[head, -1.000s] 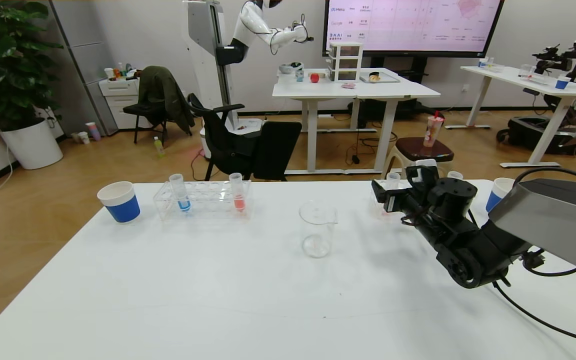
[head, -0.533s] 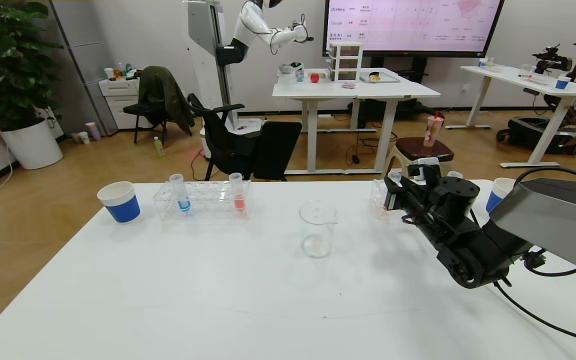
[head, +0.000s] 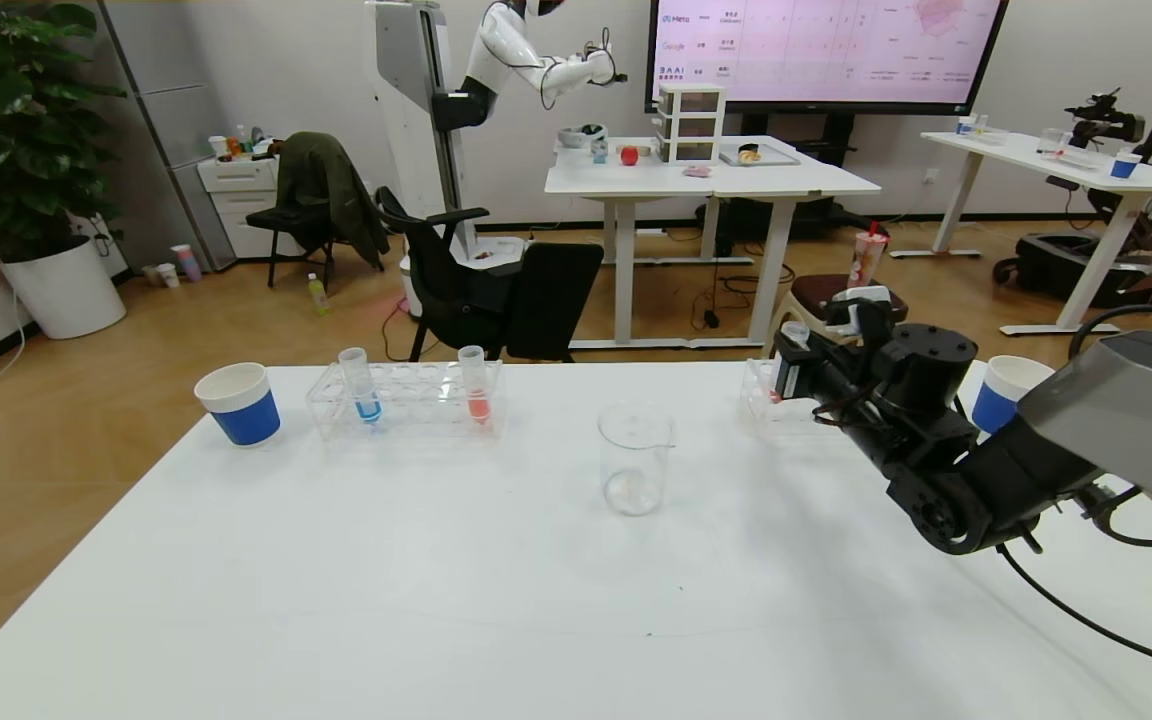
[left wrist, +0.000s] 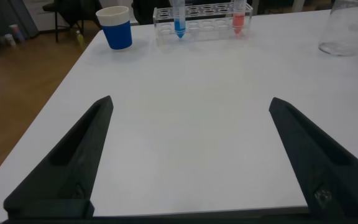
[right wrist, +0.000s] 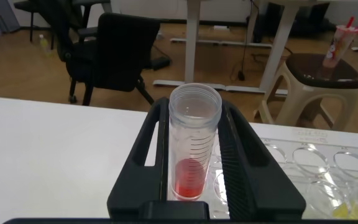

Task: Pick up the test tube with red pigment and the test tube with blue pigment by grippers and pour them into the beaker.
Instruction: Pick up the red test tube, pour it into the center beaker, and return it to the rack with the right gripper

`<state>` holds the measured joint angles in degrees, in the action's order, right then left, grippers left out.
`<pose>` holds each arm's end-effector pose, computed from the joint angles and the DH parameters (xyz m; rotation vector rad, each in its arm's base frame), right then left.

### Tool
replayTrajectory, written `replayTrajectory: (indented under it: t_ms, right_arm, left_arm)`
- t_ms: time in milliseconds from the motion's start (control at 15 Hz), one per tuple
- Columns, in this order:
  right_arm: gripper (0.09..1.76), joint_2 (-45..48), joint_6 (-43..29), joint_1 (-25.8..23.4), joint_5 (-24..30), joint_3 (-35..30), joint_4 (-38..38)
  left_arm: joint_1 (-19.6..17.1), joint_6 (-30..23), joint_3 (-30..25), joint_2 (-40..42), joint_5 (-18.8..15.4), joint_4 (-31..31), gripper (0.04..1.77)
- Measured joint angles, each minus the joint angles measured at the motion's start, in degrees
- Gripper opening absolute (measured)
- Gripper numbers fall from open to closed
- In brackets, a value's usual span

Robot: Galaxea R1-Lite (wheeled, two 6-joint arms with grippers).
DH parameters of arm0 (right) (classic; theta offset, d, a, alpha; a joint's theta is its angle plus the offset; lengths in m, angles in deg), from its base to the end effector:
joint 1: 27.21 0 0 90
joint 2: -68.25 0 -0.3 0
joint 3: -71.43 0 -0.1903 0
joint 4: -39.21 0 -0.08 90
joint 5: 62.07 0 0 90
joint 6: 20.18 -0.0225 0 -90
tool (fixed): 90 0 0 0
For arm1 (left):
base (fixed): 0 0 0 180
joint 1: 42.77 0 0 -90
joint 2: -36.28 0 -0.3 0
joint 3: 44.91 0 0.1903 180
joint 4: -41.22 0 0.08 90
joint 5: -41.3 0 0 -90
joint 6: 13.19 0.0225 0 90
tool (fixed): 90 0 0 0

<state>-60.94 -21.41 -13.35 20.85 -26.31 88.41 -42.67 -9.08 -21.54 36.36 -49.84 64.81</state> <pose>0.4102 0.0983 0.0976 0.0286 -0.0377 0.1187 -0.0229 -0.0004 0.0751 0.0717 0.0017 -0.0217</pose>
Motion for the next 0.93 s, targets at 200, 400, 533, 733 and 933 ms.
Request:
replayTrajectory:
  t_ms: [200, 400, 533, 733, 933]
  right_arm:
    - [0.51, 5.4, 0.2, 0.1, 0.9, 2.7, -8.8]
    - [0.51, 8.3, 0.5, 0.4, 1.1, 4.1, -10.0]
    - [0.51, 8.8, 0.5, 1.1, 3.7, 4.9, -9.9]
    - [0.51, 8.7, 5.2, 2.3, 11.2, 5.7, -9.8]
    - [0.51, 7.4, 13.4, 3.5, 20.6, 5.9, -6.4]
  left_arm:
    - [0.0, 0.0, 0.0, 0.0, 0.0, 0.0, 1.75]
    - [0.0, 0.0, 0.0, 0.0, 0.0, 0.0, 1.75]
    - [0.0, 0.0, 0.0, 0.0, 0.0, 0.0, 1.75]
    - [0.0, 0.0, 0.0, 0.0, 0.0, 0.0, 1.75]
    - [0.0, 0.0, 0.0, 0.0, 0.0, 0.0, 1.75]
